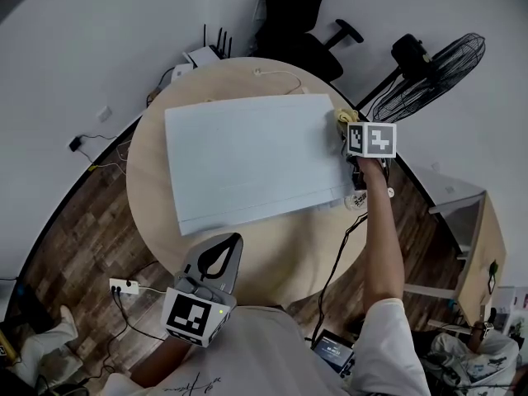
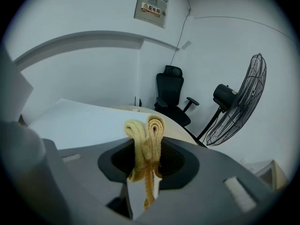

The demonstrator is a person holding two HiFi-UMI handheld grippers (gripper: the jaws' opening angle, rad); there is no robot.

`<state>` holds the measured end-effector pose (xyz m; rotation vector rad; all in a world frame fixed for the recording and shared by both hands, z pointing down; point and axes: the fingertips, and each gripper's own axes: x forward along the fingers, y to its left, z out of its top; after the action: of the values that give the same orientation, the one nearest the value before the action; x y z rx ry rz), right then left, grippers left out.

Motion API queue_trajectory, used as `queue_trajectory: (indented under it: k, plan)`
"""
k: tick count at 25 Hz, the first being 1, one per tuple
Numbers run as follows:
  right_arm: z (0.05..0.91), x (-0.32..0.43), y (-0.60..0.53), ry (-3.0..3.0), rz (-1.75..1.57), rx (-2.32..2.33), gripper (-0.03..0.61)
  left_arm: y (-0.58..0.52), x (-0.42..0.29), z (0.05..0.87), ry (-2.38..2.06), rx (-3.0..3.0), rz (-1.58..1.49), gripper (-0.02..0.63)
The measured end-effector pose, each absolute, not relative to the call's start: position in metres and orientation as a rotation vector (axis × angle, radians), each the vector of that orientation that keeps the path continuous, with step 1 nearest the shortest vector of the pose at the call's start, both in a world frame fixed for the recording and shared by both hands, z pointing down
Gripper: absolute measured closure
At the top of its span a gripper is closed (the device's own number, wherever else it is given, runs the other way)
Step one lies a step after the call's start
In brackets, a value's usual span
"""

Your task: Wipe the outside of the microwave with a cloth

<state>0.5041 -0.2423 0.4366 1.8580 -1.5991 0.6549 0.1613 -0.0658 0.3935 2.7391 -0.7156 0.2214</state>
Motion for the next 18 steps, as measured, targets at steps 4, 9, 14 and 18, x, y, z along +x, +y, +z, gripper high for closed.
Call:
queue_trajectory:
  k: [4,9,14,18]
  plan:
    - [0.44,0.504,-0.244,-1.581,0.656,1.85,0.453,-0.069,0.166,0.389,-0.711,2.744,0.194,0.624]
    - [0.445,0.5,-0.248,-1.57,0.694,1.872,0.453,-0.076,0.158,0.386,-0.738,2.771,0.176,0.624]
    - [0.444,0.495,-0.246,-1.555,0.722,1.9,0.453,-0.075,0.142,0.383,-0.74,2.77,0.161,0.624]
    - [0.444,0.489,-0.246,-1.522,0.691,1.904,0.453,-0.075,0.13,0.383,-0.751,2.768,0.163,0.624]
